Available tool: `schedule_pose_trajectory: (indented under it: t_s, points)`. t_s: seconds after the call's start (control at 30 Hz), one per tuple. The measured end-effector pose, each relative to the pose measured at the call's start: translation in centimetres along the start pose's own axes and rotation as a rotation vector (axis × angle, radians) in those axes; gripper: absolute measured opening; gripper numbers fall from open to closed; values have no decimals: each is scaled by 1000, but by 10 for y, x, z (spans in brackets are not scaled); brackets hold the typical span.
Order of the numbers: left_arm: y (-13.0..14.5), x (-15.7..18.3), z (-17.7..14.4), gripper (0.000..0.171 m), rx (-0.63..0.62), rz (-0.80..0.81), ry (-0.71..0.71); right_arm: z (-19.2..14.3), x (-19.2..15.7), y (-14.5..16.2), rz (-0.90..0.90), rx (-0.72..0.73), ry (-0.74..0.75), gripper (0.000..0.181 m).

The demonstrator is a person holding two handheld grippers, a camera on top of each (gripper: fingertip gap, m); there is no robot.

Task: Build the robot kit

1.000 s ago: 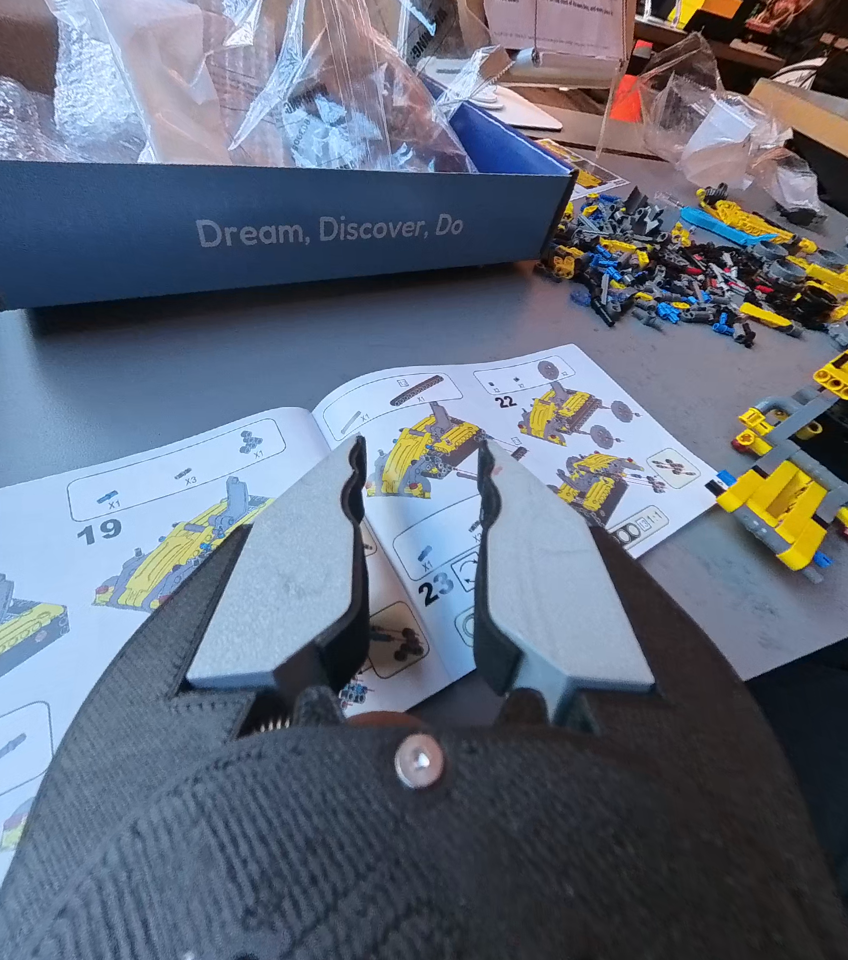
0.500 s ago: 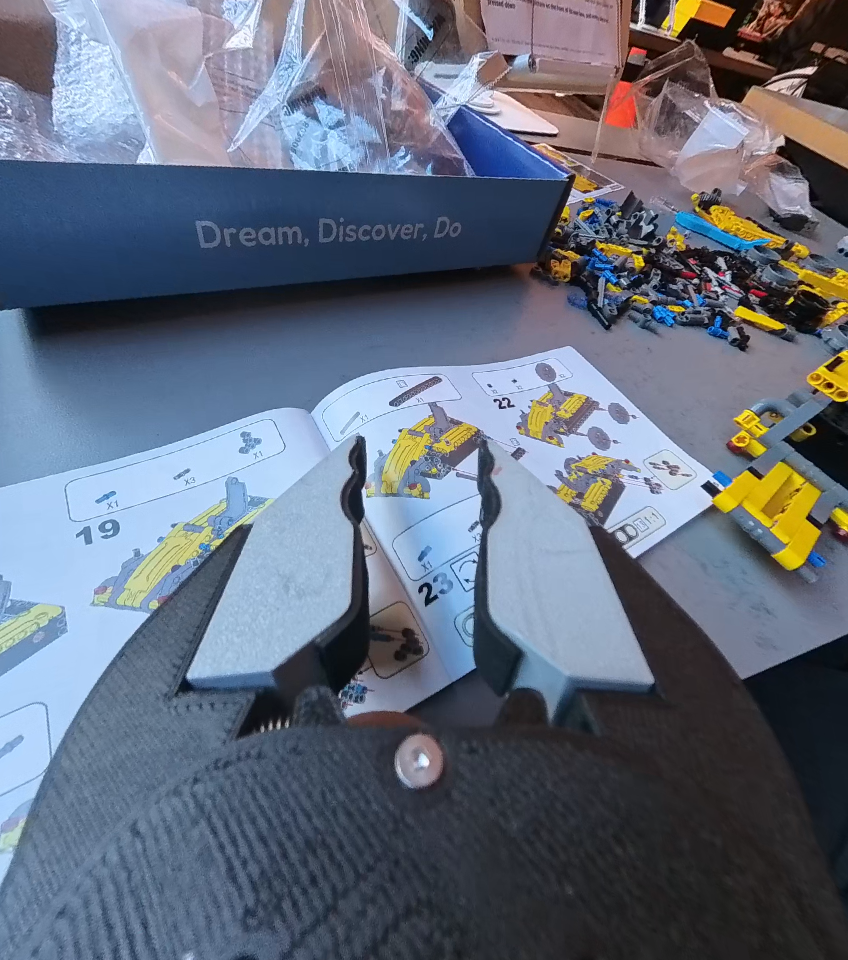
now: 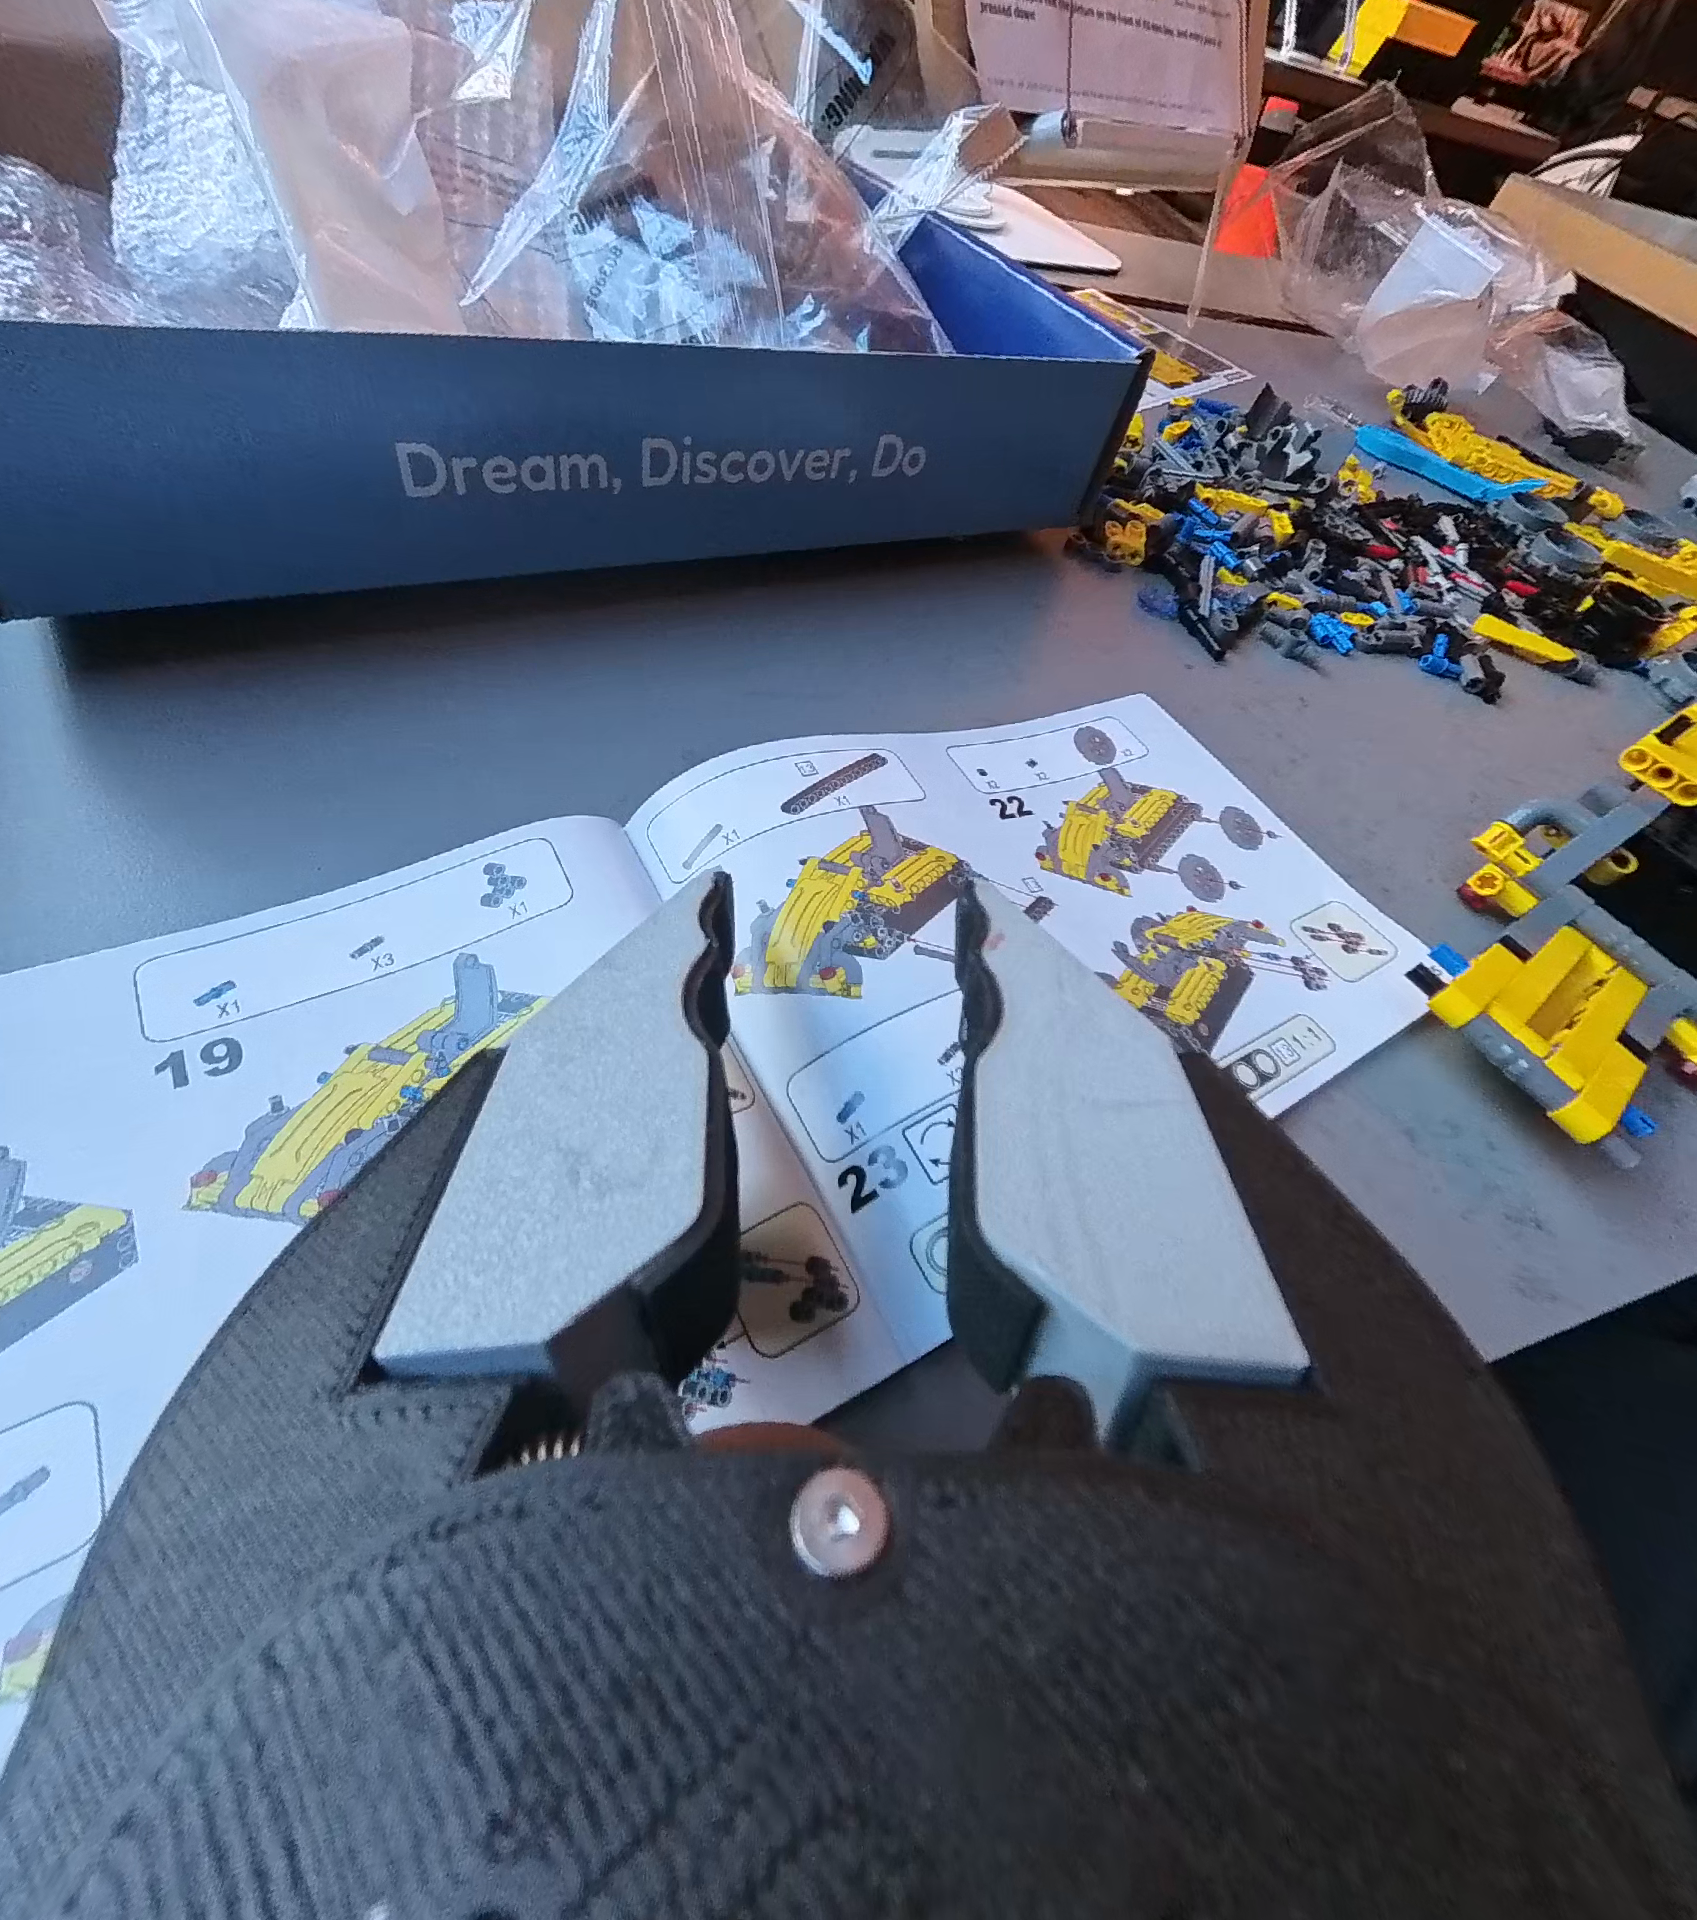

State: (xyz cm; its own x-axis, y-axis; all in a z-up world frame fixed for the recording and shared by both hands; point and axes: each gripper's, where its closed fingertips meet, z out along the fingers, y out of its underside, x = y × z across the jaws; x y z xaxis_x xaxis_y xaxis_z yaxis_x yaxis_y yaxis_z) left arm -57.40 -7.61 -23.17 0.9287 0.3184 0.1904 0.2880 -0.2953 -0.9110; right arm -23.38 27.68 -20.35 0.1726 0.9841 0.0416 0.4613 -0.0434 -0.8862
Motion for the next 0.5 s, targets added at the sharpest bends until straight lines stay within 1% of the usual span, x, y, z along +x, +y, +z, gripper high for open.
schedule_pose_trajectory:
  t_s: [0.13,0.2,0.23,0.3,0.33,0.5]
  points:
    - [0,0,0,39,2,1,1,1,0,0,3,37,8,51]
    - [0,0,0,40,2,1,1,2,-4,-1,-10,64,-2,45]
    - [0,0,0,39,2,1,1,3,-5,1,-24,57,0,42]
    - [0,0,0,39,4,1,3,6,-4,2,-57,34,20,40]
    - [0,0,0,40,5,0,4,7,-4,-1,-72,35,26,39]
    - [-1,0,-1,39,6,-8,9,14,-13,-26,-122,68,12,18]
